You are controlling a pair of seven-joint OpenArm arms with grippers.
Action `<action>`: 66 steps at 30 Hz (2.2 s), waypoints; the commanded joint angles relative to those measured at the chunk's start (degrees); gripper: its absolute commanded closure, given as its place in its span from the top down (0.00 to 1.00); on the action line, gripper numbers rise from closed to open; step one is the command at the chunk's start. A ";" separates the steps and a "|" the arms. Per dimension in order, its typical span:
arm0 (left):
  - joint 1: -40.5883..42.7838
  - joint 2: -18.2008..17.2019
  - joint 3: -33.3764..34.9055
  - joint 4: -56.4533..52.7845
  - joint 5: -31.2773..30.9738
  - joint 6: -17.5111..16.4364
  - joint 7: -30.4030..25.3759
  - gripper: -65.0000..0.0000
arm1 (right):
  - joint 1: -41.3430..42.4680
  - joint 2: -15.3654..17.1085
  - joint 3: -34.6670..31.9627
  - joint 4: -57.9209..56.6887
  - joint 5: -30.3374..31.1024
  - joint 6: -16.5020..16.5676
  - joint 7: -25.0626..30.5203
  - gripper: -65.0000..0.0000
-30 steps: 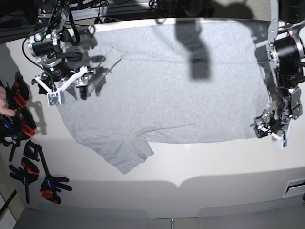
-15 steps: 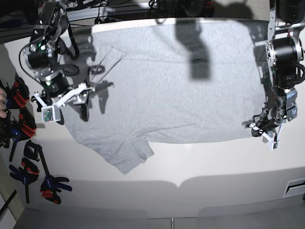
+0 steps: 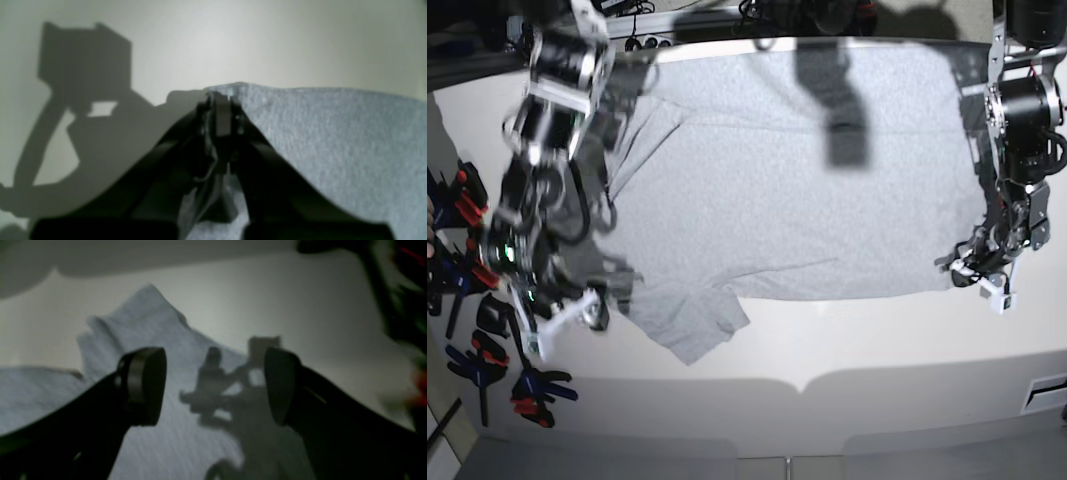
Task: Fold the T-shirt properly
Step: 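Grasp the shirt's hem corners with both grippers, then fold the hem up over the shirt toward the collar with both grippers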
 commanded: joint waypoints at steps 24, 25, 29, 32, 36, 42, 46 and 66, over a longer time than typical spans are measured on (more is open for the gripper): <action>-1.42 -0.70 0.04 0.59 -0.22 -0.22 0.46 0.00 | 18.10 0.72 -15.30 -48.41 -13.99 -4.66 21.73 0.64; -1.42 -0.70 0.04 0.59 -0.22 -0.22 0.44 0.00 | 18.08 0.70 -15.30 -48.41 -14.01 -4.66 21.40 0.59; -1.44 -0.72 0.04 0.59 -0.22 -0.22 0.44 0.00 | 18.60 0.72 -15.30 -48.33 -14.01 -4.68 20.52 0.10; -1.46 -0.72 0.04 0.68 -0.76 -0.20 0.44 0.00 | 19.50 0.70 -15.30 -47.98 -13.97 -4.68 20.31 0.00; -1.44 -0.72 0.04 2.16 -0.85 -0.20 0.26 0.00 | 20.57 0.70 -15.30 -46.69 -13.99 -4.68 19.58 0.00; -1.49 -0.74 0.04 8.17 0.02 0.46 -0.26 0.00 | 22.77 0.72 -15.30 -46.14 -13.90 -4.72 19.23 0.00; -1.60 -0.94 0.04 10.40 0.02 1.14 0.68 0.00 | 24.63 0.72 -15.30 -45.88 -13.79 -4.72 17.40 0.00; 19.74 -1.95 -0.07 51.19 -4.24 4.79 13.05 0.00 | 4.42 0.72 -14.21 -6.80 -7.78 -0.68 3.41 0.00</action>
